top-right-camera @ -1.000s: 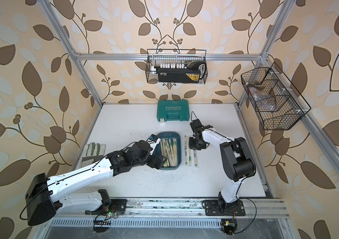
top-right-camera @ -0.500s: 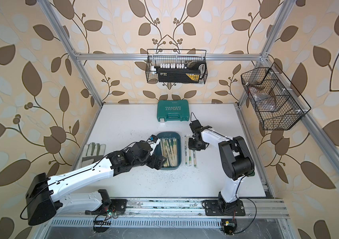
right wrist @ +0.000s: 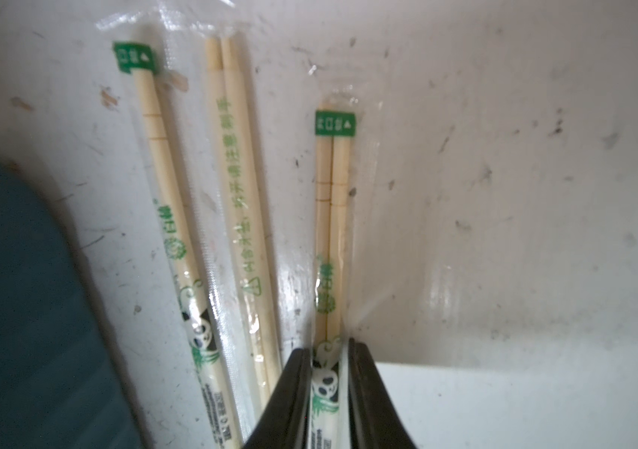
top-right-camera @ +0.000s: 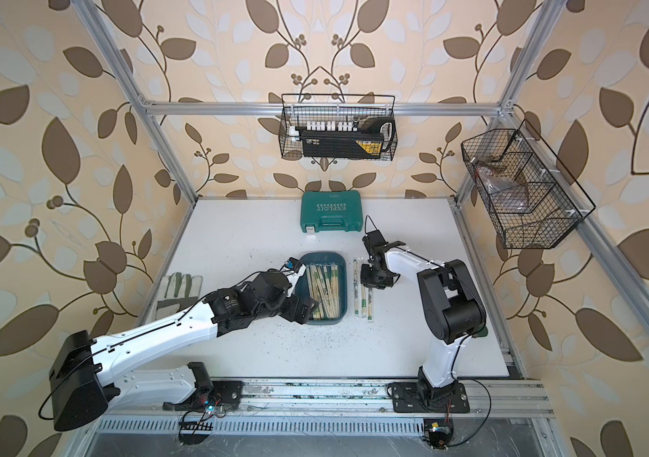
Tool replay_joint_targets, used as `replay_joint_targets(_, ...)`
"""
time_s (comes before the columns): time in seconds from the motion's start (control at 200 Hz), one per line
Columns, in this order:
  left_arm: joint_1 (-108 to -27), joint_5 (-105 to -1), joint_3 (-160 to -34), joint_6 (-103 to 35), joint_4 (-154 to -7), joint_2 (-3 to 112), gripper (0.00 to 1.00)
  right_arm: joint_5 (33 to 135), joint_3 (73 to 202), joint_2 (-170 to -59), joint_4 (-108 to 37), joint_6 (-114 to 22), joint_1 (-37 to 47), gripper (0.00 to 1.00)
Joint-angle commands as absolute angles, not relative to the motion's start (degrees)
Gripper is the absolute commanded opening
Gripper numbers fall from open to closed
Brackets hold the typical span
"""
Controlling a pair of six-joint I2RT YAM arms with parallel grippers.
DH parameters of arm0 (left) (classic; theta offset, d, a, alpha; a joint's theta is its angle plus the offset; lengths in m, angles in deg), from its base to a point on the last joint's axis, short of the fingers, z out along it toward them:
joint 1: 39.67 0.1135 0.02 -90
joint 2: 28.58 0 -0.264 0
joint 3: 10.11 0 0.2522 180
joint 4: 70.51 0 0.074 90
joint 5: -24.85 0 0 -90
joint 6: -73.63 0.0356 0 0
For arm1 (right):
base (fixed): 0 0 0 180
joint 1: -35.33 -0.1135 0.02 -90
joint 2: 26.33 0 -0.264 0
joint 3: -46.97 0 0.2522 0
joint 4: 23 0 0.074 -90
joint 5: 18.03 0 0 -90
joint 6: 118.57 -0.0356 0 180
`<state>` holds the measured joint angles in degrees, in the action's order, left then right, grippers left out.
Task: Take the paired disposable chopsticks out of the storage box
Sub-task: Place the paired disposable chopsticks at the center of the board.
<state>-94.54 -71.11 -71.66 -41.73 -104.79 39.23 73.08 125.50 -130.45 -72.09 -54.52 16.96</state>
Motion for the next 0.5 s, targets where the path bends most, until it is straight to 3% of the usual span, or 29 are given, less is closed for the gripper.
replay_joint_targets(0.0,-94.9,-72.5,-73.9,-40.4,-106.0,38.7,0.99,72.9,125.0,-130.7,-72.7,-54.2,16.5,0.18)
replay_joint_targets(0.22,-94.9,-72.5,-74.3,-40.1,-106.3,38.9,0.99,72.9,125.7,-132.4,-72.5,-53.7,16.5,0.14)
replay_joint_targets(0.496,-94.9,-72.4,-74.4,-40.2,-106.2,39.4,0.99,72.9,126.4,-132.4,-72.8,-54.5,16.6,0.17)
